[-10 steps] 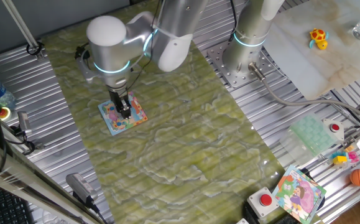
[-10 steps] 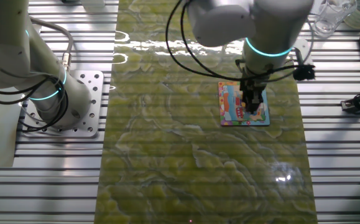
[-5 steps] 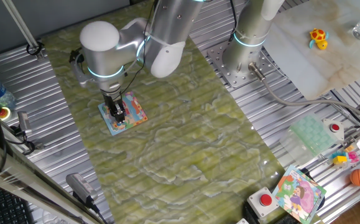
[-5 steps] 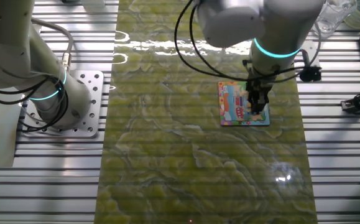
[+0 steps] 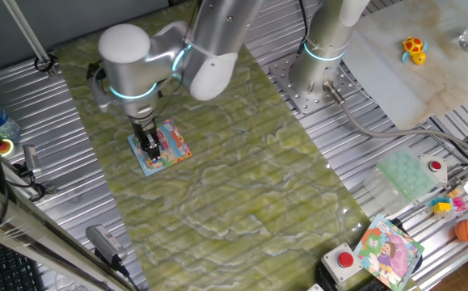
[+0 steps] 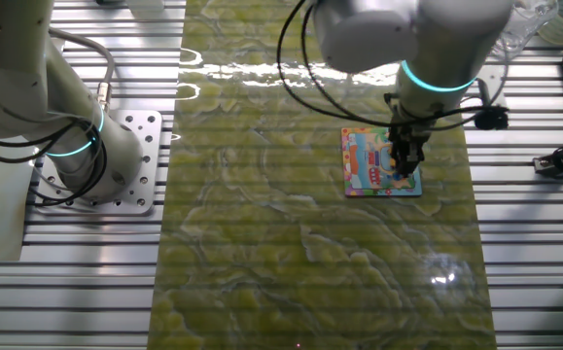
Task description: Assemble one piece of a puzzle
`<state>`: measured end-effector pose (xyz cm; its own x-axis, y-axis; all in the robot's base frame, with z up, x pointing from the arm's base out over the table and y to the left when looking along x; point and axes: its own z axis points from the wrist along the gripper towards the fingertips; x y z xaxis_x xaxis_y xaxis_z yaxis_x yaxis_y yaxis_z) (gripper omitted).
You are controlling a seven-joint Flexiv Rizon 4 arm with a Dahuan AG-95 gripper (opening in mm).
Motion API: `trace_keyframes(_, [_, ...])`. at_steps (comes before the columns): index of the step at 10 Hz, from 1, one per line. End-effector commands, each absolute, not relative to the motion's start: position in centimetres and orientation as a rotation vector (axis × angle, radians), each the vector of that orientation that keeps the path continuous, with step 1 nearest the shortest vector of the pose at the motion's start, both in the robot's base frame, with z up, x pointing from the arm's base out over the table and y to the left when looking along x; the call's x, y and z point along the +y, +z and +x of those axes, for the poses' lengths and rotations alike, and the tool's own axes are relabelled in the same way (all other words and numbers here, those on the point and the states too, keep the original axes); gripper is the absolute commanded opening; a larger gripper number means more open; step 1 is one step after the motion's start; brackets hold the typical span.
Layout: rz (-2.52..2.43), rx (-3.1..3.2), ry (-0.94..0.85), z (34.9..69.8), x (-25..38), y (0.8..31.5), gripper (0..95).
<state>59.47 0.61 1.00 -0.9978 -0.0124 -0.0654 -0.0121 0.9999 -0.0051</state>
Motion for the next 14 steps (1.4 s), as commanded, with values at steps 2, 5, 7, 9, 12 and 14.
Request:
trace_keyframes(2, [-0.005,3.077,-0.008,59.72,0.68,1.33,38.0])
trace_keyframes(5, [-0.014,3.077,-0.014,59.70,0.52,0.94,38.0])
trace_keyframes(7, [-0.012,3.082,-0.011,59.65,0.38,1.16,38.0])
trace_keyframes(9, [-0.016,3.079,-0.013,59.46,0.18,0.95,38.0])
trace_keyframes(12, [-0.016,3.079,-0.006,59.40,0.16,1.02,38.0])
trace_keyframes(14, [-0.016,3.080,-0.006,59.40,0.21,1.03,38.0])
